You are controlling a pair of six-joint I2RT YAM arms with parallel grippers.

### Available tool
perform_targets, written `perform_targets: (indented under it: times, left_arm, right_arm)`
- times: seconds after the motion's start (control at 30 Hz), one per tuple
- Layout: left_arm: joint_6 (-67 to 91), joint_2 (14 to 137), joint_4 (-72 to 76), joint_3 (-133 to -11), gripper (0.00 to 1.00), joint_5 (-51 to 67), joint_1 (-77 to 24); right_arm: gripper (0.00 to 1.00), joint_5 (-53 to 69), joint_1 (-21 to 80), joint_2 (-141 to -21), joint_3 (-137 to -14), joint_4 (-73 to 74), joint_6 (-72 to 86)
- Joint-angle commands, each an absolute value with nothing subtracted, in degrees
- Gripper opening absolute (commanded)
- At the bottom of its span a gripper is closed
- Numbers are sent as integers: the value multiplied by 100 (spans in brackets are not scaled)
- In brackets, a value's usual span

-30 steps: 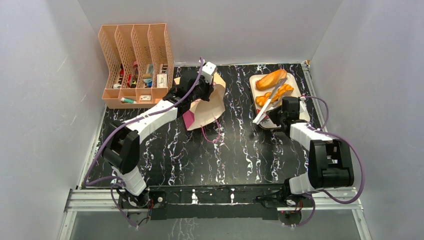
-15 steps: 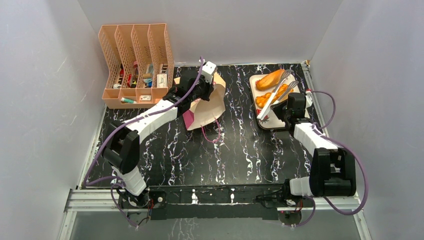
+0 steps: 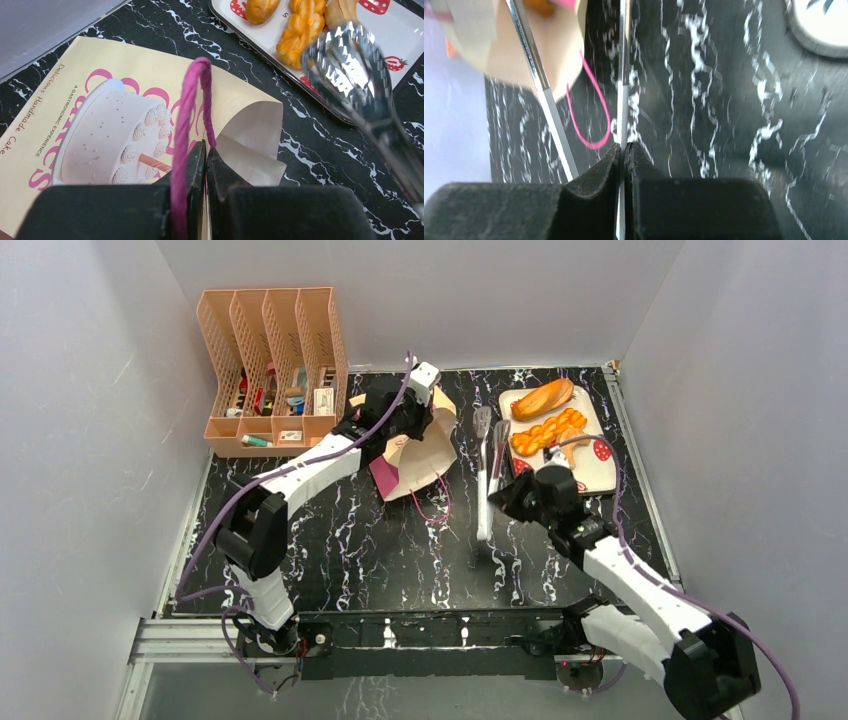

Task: Take the fake bread out of the paper bag
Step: Pick up the clamp from the container, then place the clamp at the center of the board.

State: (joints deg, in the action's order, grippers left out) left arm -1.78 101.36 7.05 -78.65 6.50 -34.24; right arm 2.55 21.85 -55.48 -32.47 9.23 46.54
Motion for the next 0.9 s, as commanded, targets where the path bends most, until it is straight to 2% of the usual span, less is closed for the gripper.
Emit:
perform_targets:
  times: [0.0,0.2,0.43,0.87]
  left_arm:
    - [-228,10213,639,-8191,0,834,-3476]
    - [-269,10457,462,-8482,0,758,-3621]
    - [-363,10589,288,-8692,0,682,-3751]
    - [-615,10511,222,-8462,0,453,-3924]
  right_arm:
    - [0,286,2864,-4949,-2894,1375,4635]
    - [0,-136,3871,-4769,-2738,1628,4800]
    - [0,-949,4882,-5498,-3078,1607,4852]
    - [0,-1367,5008,-6561,-3840,1613,4553]
